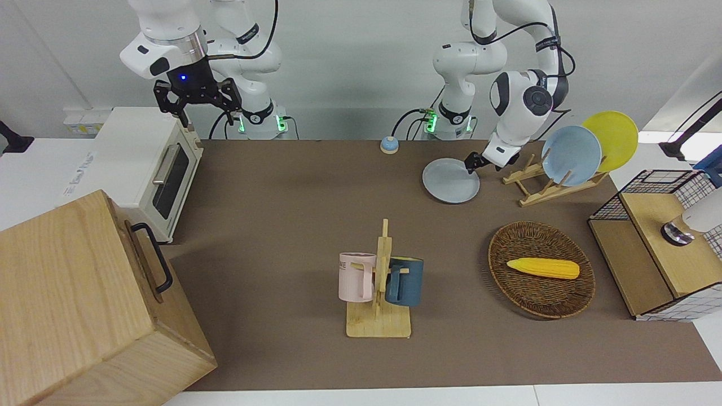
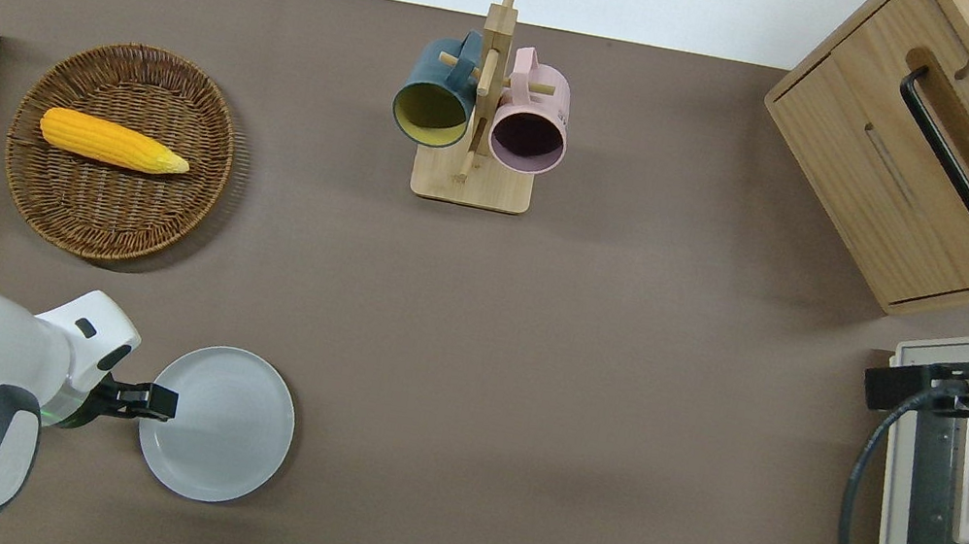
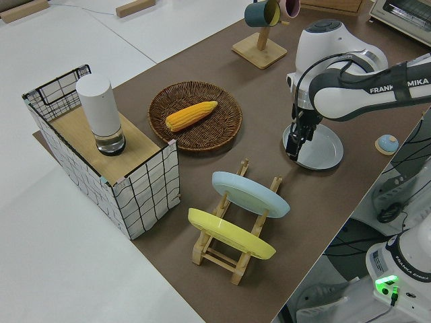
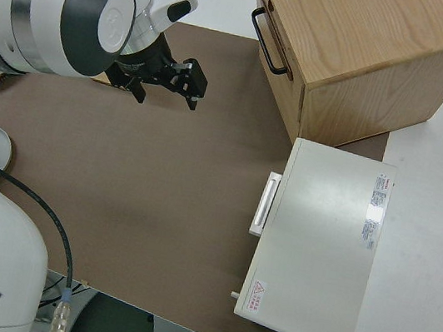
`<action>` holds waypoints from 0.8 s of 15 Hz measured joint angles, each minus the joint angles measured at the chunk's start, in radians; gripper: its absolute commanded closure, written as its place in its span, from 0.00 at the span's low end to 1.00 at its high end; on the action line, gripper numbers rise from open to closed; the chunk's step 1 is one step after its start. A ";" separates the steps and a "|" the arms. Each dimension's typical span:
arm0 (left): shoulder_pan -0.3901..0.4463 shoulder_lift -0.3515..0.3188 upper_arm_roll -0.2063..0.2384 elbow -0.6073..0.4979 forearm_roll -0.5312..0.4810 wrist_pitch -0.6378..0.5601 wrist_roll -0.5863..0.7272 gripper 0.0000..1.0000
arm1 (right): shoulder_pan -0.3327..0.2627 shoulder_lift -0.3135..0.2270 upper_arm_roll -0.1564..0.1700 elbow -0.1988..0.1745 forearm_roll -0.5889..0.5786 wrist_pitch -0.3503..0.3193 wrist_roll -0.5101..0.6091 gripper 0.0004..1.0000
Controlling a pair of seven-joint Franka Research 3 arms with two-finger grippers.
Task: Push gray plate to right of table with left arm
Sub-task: 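Lower the left gripper against the gray plate's rim nearest the arm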
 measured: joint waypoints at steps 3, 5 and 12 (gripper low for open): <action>0.000 0.003 0.000 -0.027 0.000 0.025 0.005 0.10 | 0.000 0.000 0.000 0.000 0.000 0.000 0.000 0.00; 0.000 0.003 0.000 -0.030 0.000 0.026 0.005 0.10 | 0.000 0.000 0.000 0.000 0.000 0.000 0.000 0.00; 0.000 0.011 0.000 -0.051 0.000 0.046 0.006 0.26 | 0.000 0.000 0.000 0.000 0.000 0.000 0.000 0.00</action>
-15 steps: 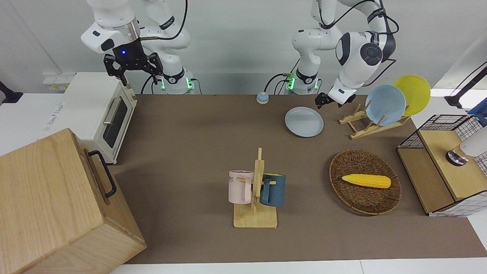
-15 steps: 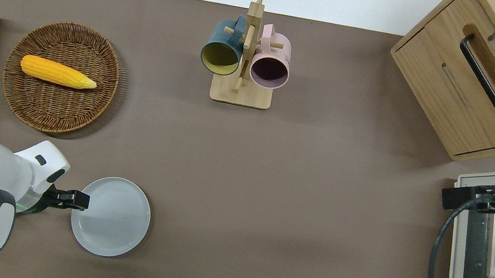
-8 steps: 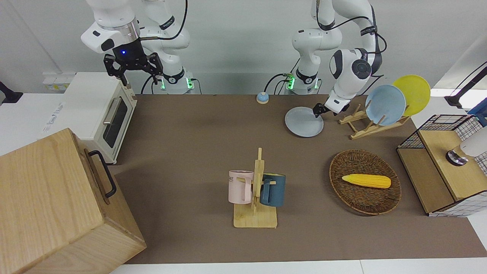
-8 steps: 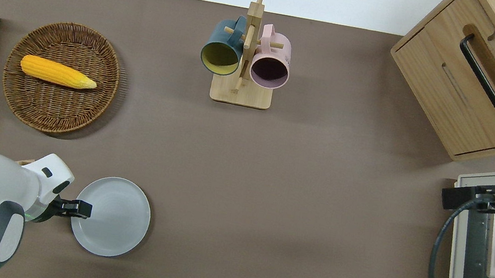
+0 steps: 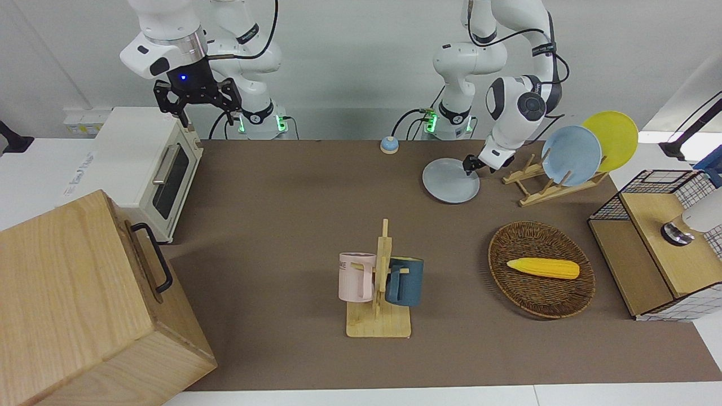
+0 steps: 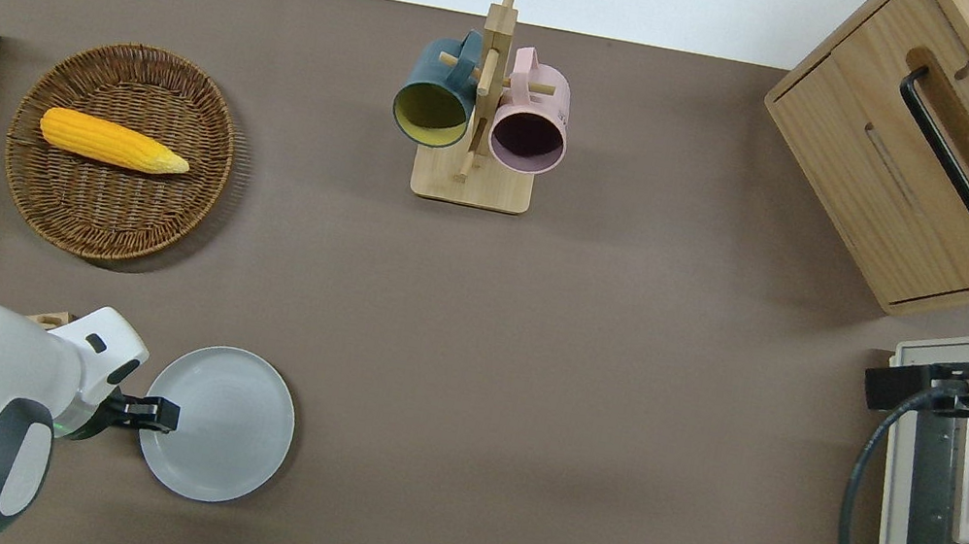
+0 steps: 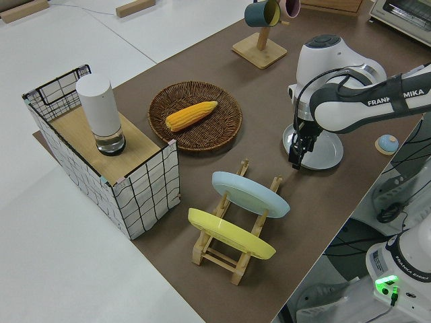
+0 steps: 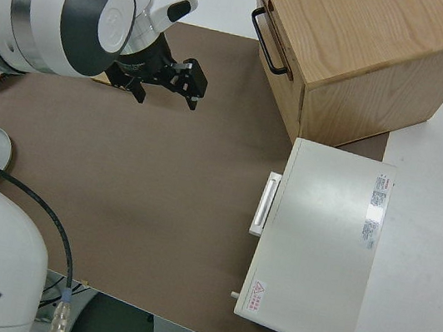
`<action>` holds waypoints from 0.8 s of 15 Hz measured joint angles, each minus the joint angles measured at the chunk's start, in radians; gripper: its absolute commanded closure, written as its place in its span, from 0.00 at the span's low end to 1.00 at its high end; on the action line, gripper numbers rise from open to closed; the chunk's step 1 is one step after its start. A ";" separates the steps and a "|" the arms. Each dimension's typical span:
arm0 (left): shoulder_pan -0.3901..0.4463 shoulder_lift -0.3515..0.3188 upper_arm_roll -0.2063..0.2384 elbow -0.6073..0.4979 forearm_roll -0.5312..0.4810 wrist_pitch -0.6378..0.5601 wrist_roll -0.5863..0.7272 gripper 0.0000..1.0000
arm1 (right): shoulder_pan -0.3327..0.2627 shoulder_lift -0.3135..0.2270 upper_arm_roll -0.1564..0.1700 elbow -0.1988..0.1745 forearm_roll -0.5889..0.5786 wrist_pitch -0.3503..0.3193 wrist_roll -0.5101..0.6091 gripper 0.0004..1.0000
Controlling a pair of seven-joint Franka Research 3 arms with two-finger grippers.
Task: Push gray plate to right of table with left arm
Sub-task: 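Lower the left gripper against the gray plate's rim nearest the arm, then push the gray plate with the left gripper toward the toaster oven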
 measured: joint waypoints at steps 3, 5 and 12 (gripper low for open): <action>0.000 0.021 0.000 -0.003 0.000 0.022 0.004 0.29 | 0.000 0.000 0.000 0.000 0.000 0.000 0.000 0.00; 0.000 0.040 0.001 -0.007 0.000 0.043 0.015 0.46 | 0.000 0.000 0.000 0.000 0.000 0.000 0.000 0.00; 0.000 0.056 0.011 -0.008 -0.019 0.055 0.022 1.00 | 0.000 0.000 0.000 0.000 0.000 0.000 0.000 0.00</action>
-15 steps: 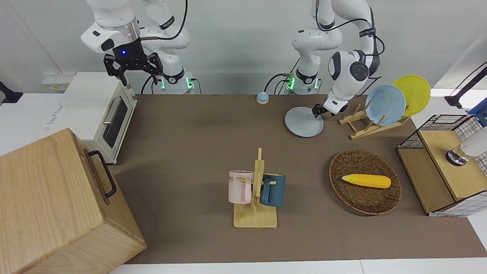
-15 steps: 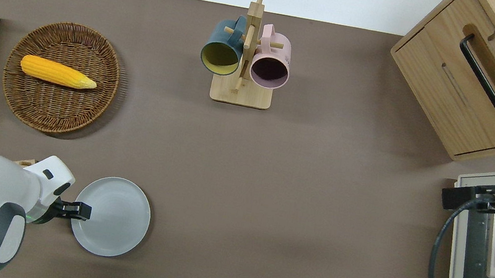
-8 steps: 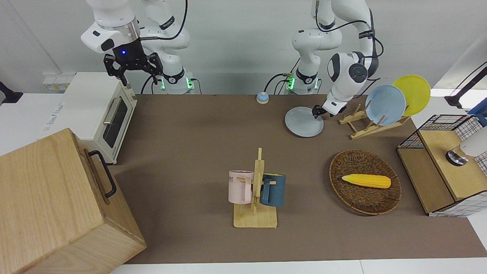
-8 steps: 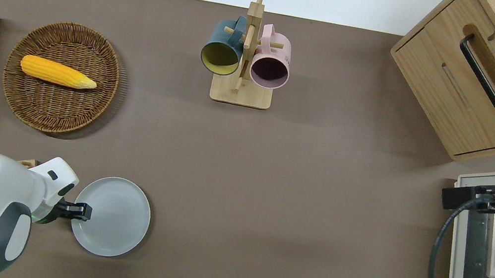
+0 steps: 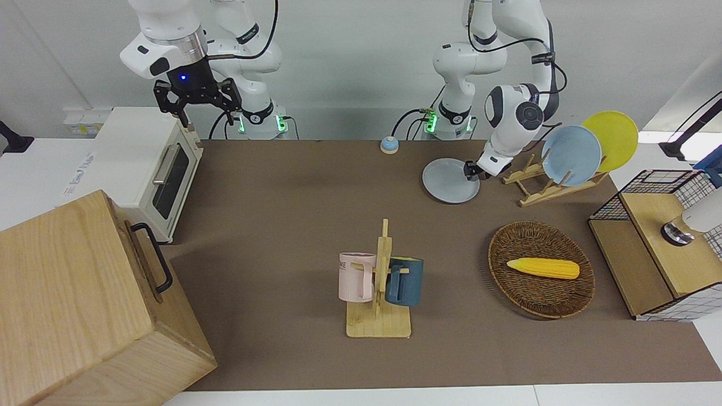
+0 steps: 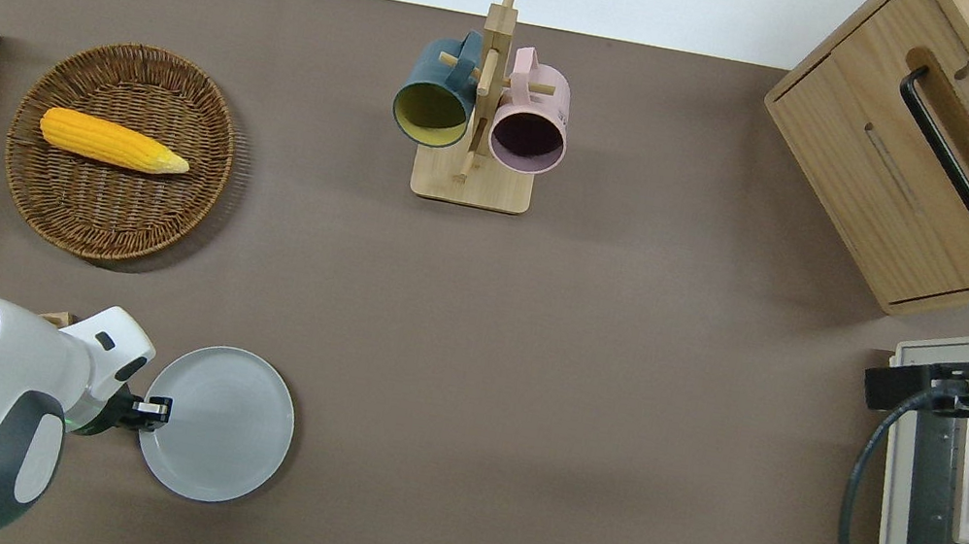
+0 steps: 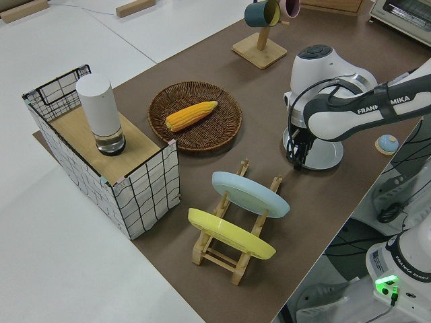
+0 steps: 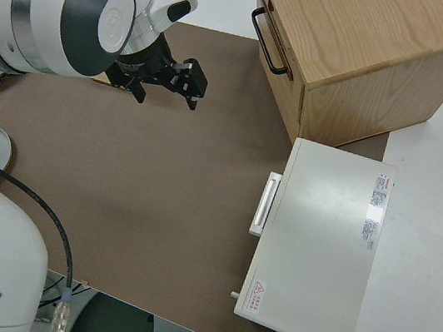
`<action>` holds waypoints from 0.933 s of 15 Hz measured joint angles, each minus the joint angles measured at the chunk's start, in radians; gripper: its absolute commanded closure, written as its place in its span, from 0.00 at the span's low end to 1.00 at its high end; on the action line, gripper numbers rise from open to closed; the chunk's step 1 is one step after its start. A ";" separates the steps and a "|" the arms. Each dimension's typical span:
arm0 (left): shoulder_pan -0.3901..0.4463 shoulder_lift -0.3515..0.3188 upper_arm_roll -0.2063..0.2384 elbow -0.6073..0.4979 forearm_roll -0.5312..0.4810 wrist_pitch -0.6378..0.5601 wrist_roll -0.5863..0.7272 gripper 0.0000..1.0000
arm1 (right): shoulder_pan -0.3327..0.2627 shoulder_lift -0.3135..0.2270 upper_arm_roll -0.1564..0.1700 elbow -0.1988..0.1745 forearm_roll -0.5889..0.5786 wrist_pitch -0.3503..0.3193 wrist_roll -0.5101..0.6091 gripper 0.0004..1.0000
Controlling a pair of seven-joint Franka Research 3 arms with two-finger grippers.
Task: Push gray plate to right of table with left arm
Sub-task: 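Push the gray plate with the left gripper toward the toaster oven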
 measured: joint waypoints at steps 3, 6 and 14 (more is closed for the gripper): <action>0.000 -0.008 0.006 0.000 -0.030 -0.002 0.000 1.00 | 0.000 0.000 0.000 0.000 0.000 0.000 0.000 0.00; 0.000 -0.008 0.010 0.000 -0.061 -0.002 0.000 1.00 | 0.000 0.000 0.000 0.000 0.000 0.000 0.000 0.00; -0.007 -0.008 -0.039 0.000 -0.139 0.006 -0.051 1.00 | 0.000 0.000 0.000 0.000 0.000 0.000 0.000 0.00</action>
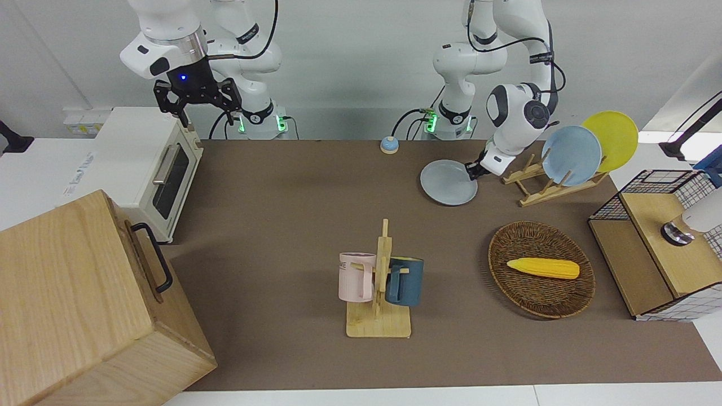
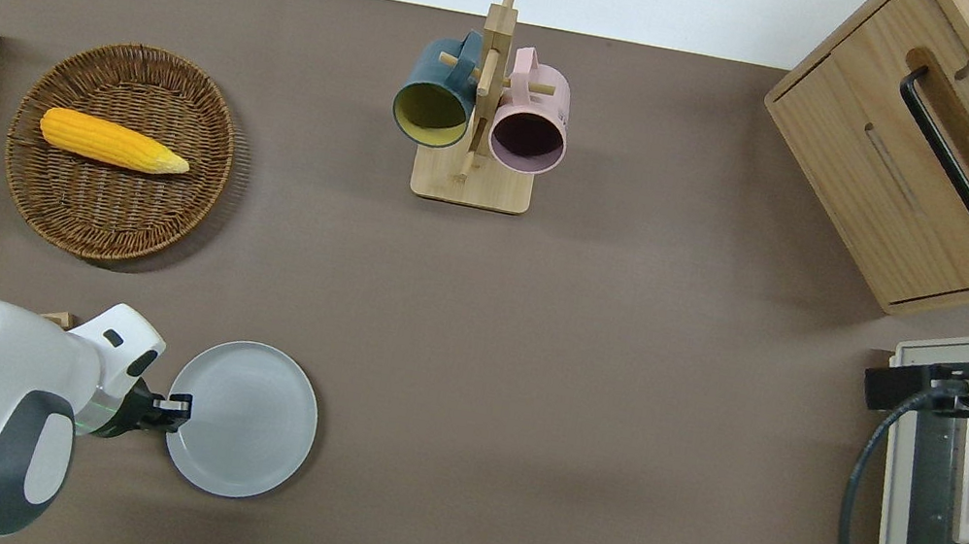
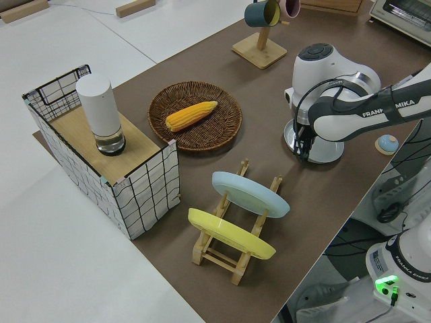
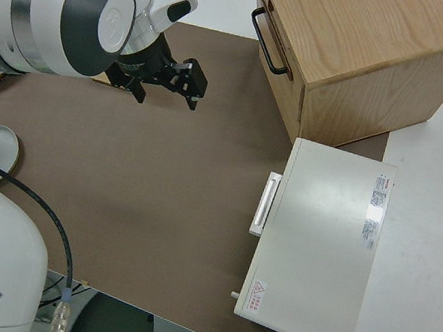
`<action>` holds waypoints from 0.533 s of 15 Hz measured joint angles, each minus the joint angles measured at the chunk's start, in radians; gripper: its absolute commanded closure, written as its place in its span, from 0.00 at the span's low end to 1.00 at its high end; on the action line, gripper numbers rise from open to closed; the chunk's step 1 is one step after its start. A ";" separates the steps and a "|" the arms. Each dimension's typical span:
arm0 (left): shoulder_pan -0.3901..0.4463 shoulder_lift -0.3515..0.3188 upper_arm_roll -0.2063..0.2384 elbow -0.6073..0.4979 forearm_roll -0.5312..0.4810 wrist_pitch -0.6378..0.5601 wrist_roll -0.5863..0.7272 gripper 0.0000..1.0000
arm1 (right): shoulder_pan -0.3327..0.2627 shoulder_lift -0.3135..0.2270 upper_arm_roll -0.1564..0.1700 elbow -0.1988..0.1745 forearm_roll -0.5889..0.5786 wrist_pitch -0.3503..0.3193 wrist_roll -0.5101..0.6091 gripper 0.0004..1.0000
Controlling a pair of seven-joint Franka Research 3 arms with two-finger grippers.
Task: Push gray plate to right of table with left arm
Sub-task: 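Push the gray plate with the left gripper toward the toaster oven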
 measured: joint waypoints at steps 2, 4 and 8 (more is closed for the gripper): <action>-0.008 0.002 -0.055 0.000 -0.038 0.015 -0.047 1.00 | 0.000 0.000 0.000 0.000 0.000 0.000 0.000 0.00; -0.012 0.003 -0.130 0.000 -0.066 0.035 -0.114 1.00 | 0.000 0.000 0.000 0.000 0.000 0.000 0.000 0.00; -0.050 0.012 -0.228 0.001 -0.110 0.102 -0.226 1.00 | 0.000 0.000 0.000 0.000 0.000 0.000 0.000 0.00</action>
